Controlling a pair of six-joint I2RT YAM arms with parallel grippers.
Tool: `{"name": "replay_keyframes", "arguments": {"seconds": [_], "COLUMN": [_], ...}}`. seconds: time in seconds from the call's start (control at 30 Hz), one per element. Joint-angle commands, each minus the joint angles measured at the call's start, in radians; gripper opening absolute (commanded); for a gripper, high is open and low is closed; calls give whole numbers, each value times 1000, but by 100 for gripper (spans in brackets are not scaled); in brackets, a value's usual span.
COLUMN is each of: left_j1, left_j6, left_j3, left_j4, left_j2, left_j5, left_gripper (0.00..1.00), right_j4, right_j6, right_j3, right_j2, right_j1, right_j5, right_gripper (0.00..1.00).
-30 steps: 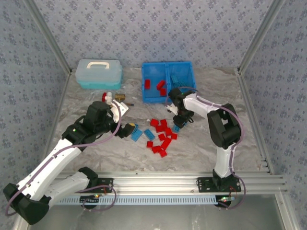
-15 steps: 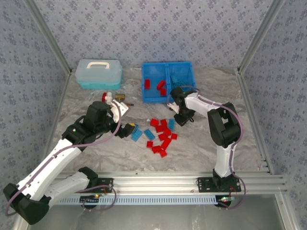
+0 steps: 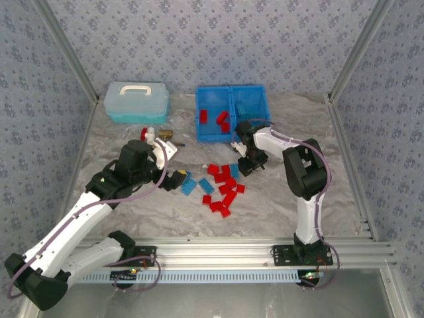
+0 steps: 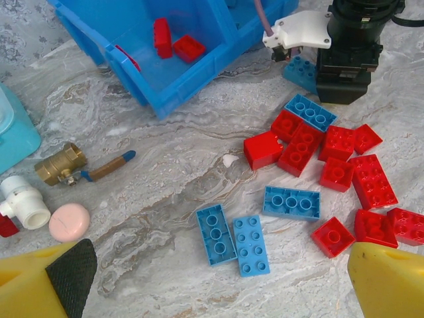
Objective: Sort the legos into containers by color
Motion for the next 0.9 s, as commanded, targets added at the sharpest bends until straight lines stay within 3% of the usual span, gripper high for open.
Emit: {"name": "replay_keyframes", "arguments": {"seconds": [0.0, 0.1, 0.2, 0.27, 0.43, 0.5, 0.73, 0.87], "left_j1": [6, 7, 8, 7, 7, 7, 7, 6], "left_j6": [13, 13, 13, 13, 13, 13, 13, 15], "left_j3": [14, 15, 16, 16, 17, 18, 16, 14], "left_j4": [-1, -2, -4, -3, -5, -5, -4, 3], "left_j2": [0, 2, 1, 0, -1, -1, -2, -10], "left_j5": [-12, -11, -11, -13, -14, -16, -13, -7], "left_gripper": [99, 99, 99, 99, 99, 99, 99, 99], "right_j4": [21, 30, 39, 38, 36, 39, 114, 187], "right_j6": [48, 83, 111, 120, 132, 145, 219, 289], "right_j3": [35, 56, 77, 95, 96, 81, -21, 23], "right_j2": [37, 38, 51, 69, 92, 77, -204, -321], "right_j1": [-9, -10, -14, -14, -19, -21, 1, -3], "right_j5": [-28, -48, -47, -48, -38, -24, -16, 21], "right_gripper": [76, 82, 79, 71, 41, 36, 35, 34]}}
